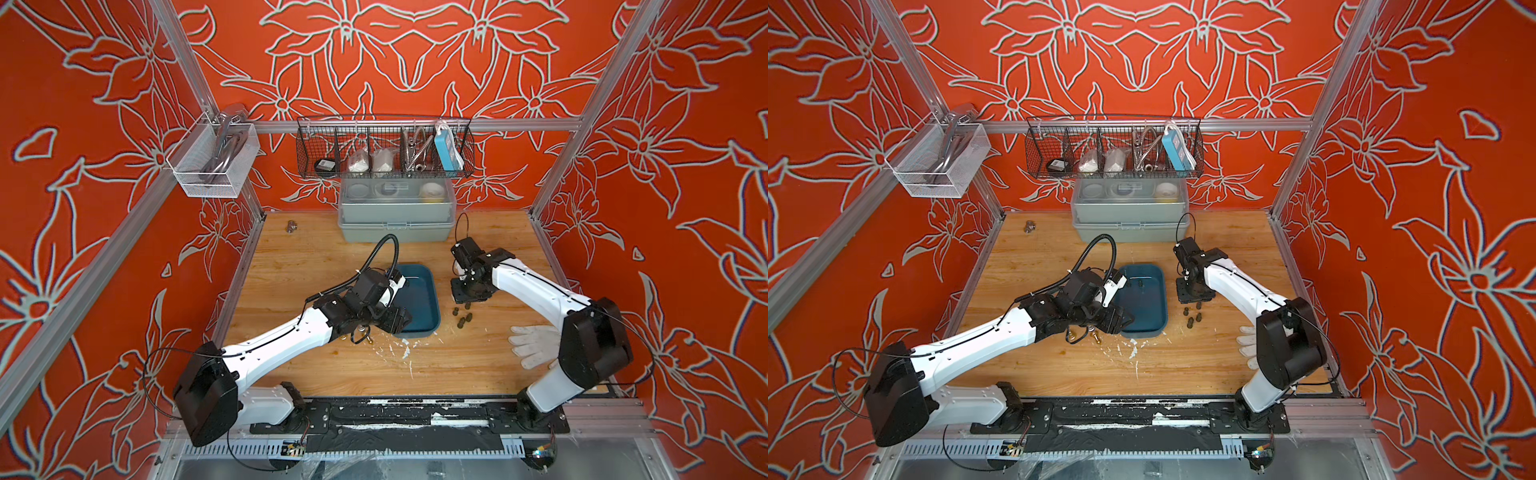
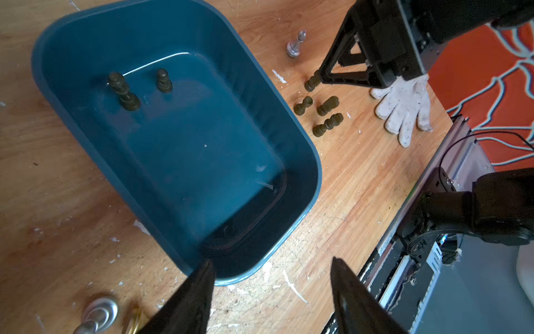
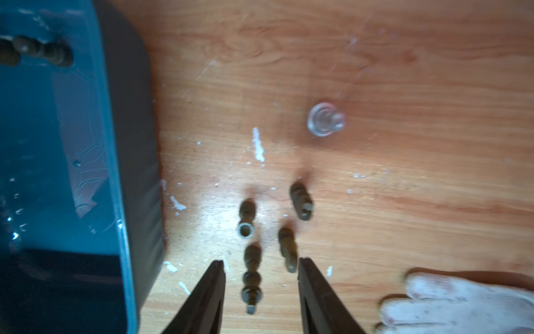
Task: Put the chess pieces into the storage box
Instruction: Pick up the chess piece at the center of the board.
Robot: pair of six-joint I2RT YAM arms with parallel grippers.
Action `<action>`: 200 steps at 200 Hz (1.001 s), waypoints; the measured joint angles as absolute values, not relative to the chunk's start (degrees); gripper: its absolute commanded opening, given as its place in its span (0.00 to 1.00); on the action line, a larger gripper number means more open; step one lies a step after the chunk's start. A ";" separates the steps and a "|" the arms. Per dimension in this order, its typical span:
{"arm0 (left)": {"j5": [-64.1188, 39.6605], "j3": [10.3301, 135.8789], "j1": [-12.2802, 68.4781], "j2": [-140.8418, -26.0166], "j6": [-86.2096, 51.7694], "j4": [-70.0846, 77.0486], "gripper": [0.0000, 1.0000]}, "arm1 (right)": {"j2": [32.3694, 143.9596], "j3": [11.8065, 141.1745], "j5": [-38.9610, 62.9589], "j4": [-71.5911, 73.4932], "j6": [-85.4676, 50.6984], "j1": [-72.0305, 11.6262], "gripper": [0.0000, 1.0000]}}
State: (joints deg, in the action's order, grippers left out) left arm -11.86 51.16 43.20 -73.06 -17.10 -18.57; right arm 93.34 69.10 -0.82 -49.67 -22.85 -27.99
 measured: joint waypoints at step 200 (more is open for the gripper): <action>-13.21 48.51 43.20 -71.99 -17.87 -15.73 0.64 | 102.28 70.52 -0.05 -47.99 -22.48 -28.53 0.36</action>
State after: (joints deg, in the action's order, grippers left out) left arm -13.21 48.51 43.20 -71.99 -17.87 -15.73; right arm 102.28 70.52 -0.05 -47.99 -22.48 -28.53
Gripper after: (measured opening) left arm 0.643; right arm 0.360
